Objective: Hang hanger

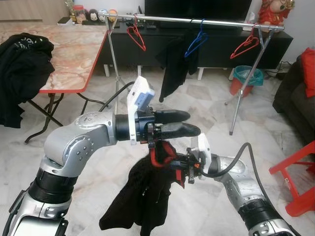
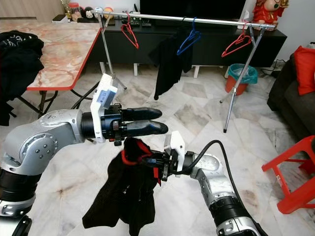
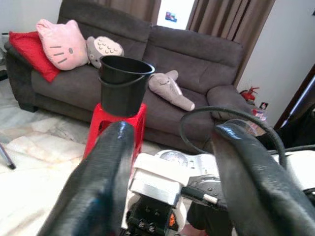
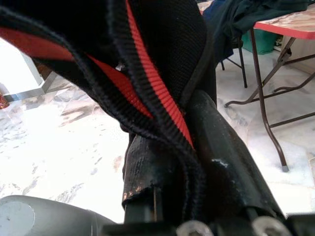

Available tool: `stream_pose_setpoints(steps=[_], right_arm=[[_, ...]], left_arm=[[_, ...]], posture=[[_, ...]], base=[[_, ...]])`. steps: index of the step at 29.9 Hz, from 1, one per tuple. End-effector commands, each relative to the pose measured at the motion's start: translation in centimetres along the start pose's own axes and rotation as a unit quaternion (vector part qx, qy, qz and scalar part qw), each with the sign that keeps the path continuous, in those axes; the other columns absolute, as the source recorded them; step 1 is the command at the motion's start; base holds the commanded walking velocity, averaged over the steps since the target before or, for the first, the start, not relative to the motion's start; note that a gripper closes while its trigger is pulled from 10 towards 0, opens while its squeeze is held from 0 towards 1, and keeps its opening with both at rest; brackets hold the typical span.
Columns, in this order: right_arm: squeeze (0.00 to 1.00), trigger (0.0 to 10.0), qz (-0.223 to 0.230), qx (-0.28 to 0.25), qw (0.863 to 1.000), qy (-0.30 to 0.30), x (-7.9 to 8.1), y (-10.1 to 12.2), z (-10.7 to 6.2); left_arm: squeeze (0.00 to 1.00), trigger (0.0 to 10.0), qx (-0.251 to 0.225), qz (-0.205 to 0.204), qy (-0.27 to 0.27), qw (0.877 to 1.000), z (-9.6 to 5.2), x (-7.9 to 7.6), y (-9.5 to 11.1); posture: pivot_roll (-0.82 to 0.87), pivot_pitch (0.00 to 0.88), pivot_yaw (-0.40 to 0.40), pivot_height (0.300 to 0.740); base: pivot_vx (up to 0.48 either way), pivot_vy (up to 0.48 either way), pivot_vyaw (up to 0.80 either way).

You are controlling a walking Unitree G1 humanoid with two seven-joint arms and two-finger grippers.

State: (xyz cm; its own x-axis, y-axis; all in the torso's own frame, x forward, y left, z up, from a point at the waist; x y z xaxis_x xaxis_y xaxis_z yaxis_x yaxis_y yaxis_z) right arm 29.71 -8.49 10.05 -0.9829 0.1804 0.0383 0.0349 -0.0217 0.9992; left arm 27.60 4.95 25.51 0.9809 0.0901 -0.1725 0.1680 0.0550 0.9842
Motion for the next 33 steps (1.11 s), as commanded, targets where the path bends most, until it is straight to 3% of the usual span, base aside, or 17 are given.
stream_pose_setpoints(steps=[1, 4, 6, 7, 9, 14, 16, 18, 19, 21, 23, 25, 28, 30, 31, 32, 33], right_arm=[[0.00, 0.0, -0.012, -0.005, 1.000, -0.003, -0.4, 0.7, 0.0], [0.00, 0.0, -0.013, -0.004, 1.000, -0.002, -0.4, 0.7, 0.0], [0.00, 0.0, -0.014, -0.003, 1.000, -0.004, -0.5, 0.7, 0.0], [0.00, 0.0, -0.015, -0.001, 1.000, -0.006, -0.6, 0.7, 0.0], [0.00, 0.0, -0.023, 0.000, 1.000, -0.020, -1.1, 0.9, -0.2], [0.00, 0.0, -0.029, 0.003, 0.999, -0.032, -1.7, 1.2, -0.7], [0.00, 0.0, -0.033, 0.006, 0.999, -0.038, -2.0, 1.4, -0.9], [0.00, 0.0, -0.036, 0.007, 0.998, -0.041, -2.2, 1.5, -1.1], [0.00, 0.0, -0.039, 0.006, 0.998, -0.047, -2.5, 1.7, -1.2], [0.00, 0.0, -0.042, 0.007, 0.998, -0.051, -2.7, 1.8, -1.2], [0.00, 0.0, -0.042, 0.007, 0.998, -0.051, -2.7, 1.8, -1.2], [0.00, 0.0, -0.060, 0.008, 0.996, -0.068, -3.7, 2.7, -1.4], [0.00, 0.0, -0.061, 0.008, 0.996, -0.071, -3.8, 2.8, -1.5], [0.00, 0.0, -0.071, 0.013, 0.994, -0.081, -4.3, 3.2, -1.6], [0.00, 0.0, -0.071, 0.013, 0.994, -0.081, -4.3, 3.2, -1.6], [0.00, 0.0, -0.078, 0.011, 0.993, -0.086, -4.6, 3.5, -1.6], [0.00, 0.0, -0.095, 0.004, 0.990, -0.103, -5.3, 4.5, -1.5]], left_arm=[[1.00, 10.0, 0.003, 0.004, -0.008, 1.000, -0.2, -0.5, 0.2], [1.00, 10.0, 0.000, 0.010, 0.007, 1.000, -0.3, -0.1, 0.3], [0.98, 10.0, -0.010, 0.034, 0.065, 0.997, -0.7, 1.4, 0.5], [0.00, 10.0, -0.014, 0.041, 0.085, 0.995, -0.9, 1.9, 0.6], [0.00, 10.0, -0.031, 0.059, 0.166, 0.984, -2.2, 4.0, 0.8], [0.00, 10.0, -0.081, 0.051, 0.297, 0.950, -6.8, 6.6, 1.4], [0.00, 10.0, -0.117, 0.050, 0.366, 0.922, -9.7, 7.6, 2.0], [0.00, 10.0, -0.142, 0.053, 0.410, 0.899, -11.7, 8.2, 2.3], [0.00, 10.0, -0.159, 0.053, 0.449, 0.878, -13.6, 8.5, 2.3], [0.00, 10.0, -0.162, 0.054, 0.468, 0.867, -14.7, 8.6, 2.0], [0.00, 10.0, -0.162, 0.054, 0.468, 0.867, -14.7, 8.6, 2.0], [0.00, 10.0, -0.103, 0.037, 0.579, 0.808, -20.3, 9.2, -1.7], [0.00, 10.0, -0.095, 0.029, 0.588, 0.803, -21.0, 9.3, -2.5], [0.00, 10.0, -0.031, 0.028, 0.586, 0.809, -21.4, 8.8, -4.7], [0.00, 10.0, -0.031, 0.028, 0.586, 0.809, -21.4, 8.8, -4.7], [0.00, 10.0, 0.025, 0.032, 0.575, 0.817, -21.3, 8.5, -6.4], [0.00, 10.0, 0.119, 0.020, 0.522, 0.844, -20.2, 7.3, -10.0]], posture=[[0.11, 0.000, -0.032, 0.740], [0.11, 0.000, -0.034, 0.740], [0.11, 0.000, -0.033, 0.740], [0.11, 0.000, -0.033, 0.740], [0.11, 0.000, -0.033, 0.740], [0.11, 0.000, -0.037, 0.740], [0.11, 0.000, -0.037, 0.740], [0.11, 0.000, -0.040, 0.740], [0.11, 0.000, -0.041, 0.740], [0.11, 0.000, -0.042, 0.740], [0.11, 0.000, -0.042, 0.740], [0.11, 0.000, -0.039, 0.740], [0.11, 0.000, -0.041, 0.740], [0.12, 0.000, -0.042, 0.740], [0.12, 0.000, -0.042, 0.740], [0.12, 0.000, -0.044, 0.740], [0.12, 0.000, -0.044, 0.740]], base=[[0.000, 0.000, 0.00], [0.000, 0.000, 0.00], [0.000, 0.000, 0.00], [0.000, 0.000, 0.00], [0.000, 0.000, 0.00], [0.000, 0.000, 0.00], [0.000, 0.000, 0.00], [0.000, 0.000, 0.00], [0.000, 0.000, 0.00], [0.000, 0.000, 0.00], [0.000, 0.000, 0.00], [0.000, 0.000, 0.00], [0.000, 0.000, 0.00], [0.000, 0.000, 0.00], [0.000, 0.000, 0.00], [0.000, 0.000, 0.00], [0.000, 0.000, 0.00]])
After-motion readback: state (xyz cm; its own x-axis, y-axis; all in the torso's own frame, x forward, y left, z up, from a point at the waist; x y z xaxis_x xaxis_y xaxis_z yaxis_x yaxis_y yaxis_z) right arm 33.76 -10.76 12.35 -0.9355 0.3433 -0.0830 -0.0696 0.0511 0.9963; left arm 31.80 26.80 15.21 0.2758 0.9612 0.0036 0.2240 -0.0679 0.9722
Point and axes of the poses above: a point about 5 cm out from each wrist's last joint towards the gripper, its own z axis pointing out of the wrist towards the gripper, its own y axis along the axis of the wrist's last joint, x = y × z, the point moved 3 cm from there along z, pointing out of the wrist towards the gripper, and after that the axes turned 4 degrees about -z, right-handed, at the moved point
